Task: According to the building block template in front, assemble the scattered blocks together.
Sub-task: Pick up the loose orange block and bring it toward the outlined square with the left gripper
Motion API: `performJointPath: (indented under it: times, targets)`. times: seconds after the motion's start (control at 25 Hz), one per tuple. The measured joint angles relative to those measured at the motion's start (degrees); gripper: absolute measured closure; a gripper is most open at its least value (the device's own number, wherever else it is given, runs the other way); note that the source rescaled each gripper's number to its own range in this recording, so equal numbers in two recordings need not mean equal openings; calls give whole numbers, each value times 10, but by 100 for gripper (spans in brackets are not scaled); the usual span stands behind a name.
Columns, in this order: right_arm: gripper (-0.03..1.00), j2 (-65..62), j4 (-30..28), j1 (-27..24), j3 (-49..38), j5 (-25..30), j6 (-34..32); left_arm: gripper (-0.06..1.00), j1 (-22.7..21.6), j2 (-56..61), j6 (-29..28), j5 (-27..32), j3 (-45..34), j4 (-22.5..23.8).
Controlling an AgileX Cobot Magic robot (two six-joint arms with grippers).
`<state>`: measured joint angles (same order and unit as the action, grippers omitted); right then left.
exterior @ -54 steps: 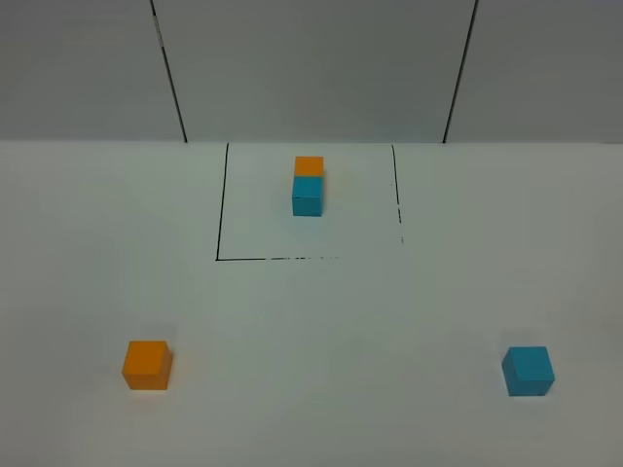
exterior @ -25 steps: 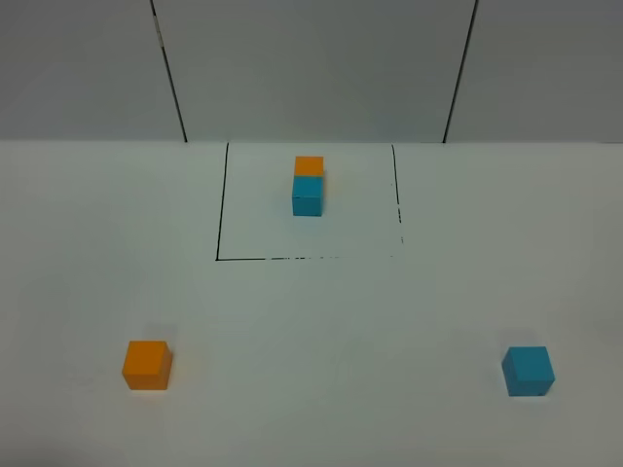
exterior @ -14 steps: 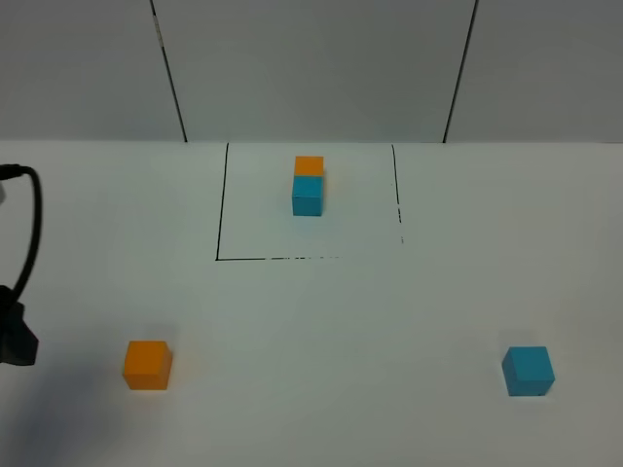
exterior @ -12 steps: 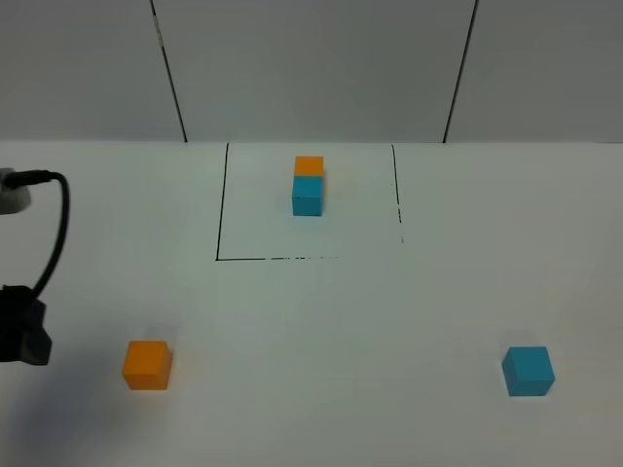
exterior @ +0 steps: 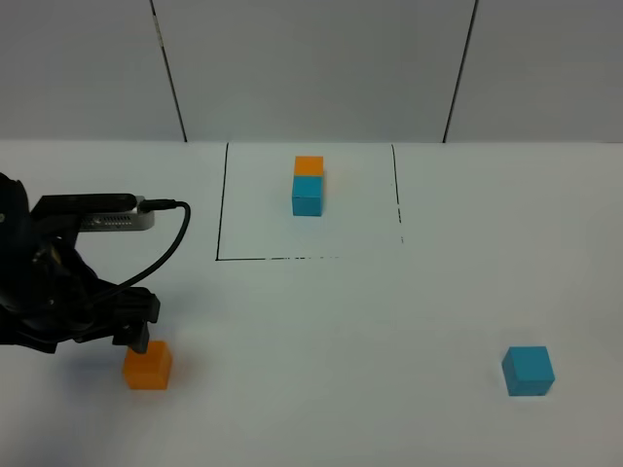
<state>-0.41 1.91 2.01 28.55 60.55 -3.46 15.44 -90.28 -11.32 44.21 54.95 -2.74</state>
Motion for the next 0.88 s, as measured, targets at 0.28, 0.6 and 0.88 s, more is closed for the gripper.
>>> performJointPath:
  times: [0.28, 0.6, 0.88]
  targets:
    - [17, 0, 0, 0, 0, 0, 0, 15, 0, -78, 0, -23, 0, -13]
    - [17, 0, 0, 0, 0, 0, 0, 15, 0, -123, 0, -53, 2, -28]
    - [17, 0, 0, 0, 0, 0, 0, 15, 5, -152, 0, -68, 21, -28]
